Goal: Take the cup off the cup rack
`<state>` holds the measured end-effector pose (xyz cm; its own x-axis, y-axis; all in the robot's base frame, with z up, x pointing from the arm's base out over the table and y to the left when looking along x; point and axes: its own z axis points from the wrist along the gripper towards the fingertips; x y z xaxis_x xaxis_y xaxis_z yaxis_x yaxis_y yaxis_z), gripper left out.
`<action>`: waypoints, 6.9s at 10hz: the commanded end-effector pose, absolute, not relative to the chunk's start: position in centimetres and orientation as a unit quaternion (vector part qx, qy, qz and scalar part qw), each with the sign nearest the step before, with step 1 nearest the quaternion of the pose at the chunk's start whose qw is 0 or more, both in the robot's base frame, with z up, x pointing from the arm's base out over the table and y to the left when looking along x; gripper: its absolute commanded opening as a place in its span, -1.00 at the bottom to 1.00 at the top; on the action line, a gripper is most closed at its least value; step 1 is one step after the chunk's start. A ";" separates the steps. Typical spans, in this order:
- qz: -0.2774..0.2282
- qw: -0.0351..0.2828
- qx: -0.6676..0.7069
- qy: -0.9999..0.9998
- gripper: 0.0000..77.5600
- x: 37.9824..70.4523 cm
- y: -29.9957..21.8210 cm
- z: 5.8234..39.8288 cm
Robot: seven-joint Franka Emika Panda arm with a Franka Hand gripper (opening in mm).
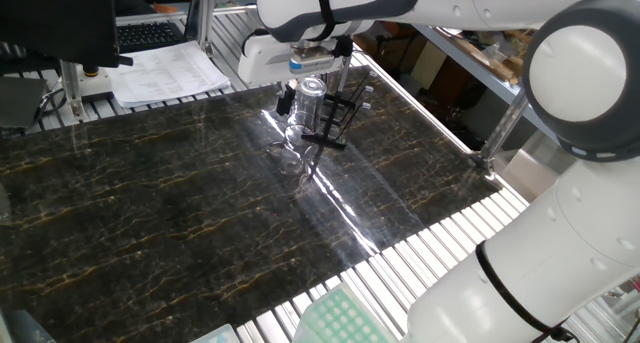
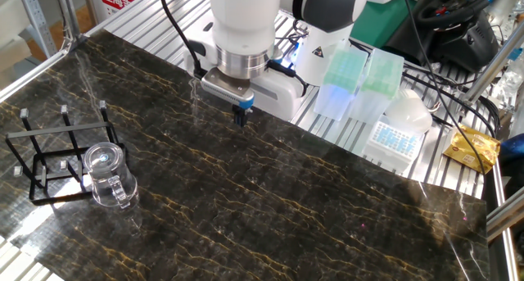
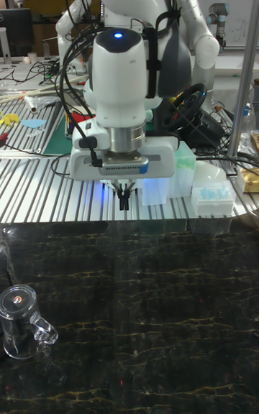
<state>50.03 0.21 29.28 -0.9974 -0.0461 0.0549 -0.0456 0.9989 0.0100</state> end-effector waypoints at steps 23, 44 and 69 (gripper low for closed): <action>0.027 0.039 -0.013 -0.999 -1.00 52.6 -2.6 26.9; 0.072 0.033 -0.073 -0.994 -1.00 57.2 -7.5 26.1; 0.053 0.060 -0.197 -0.977 -1.00 60.9 -12.2 25.2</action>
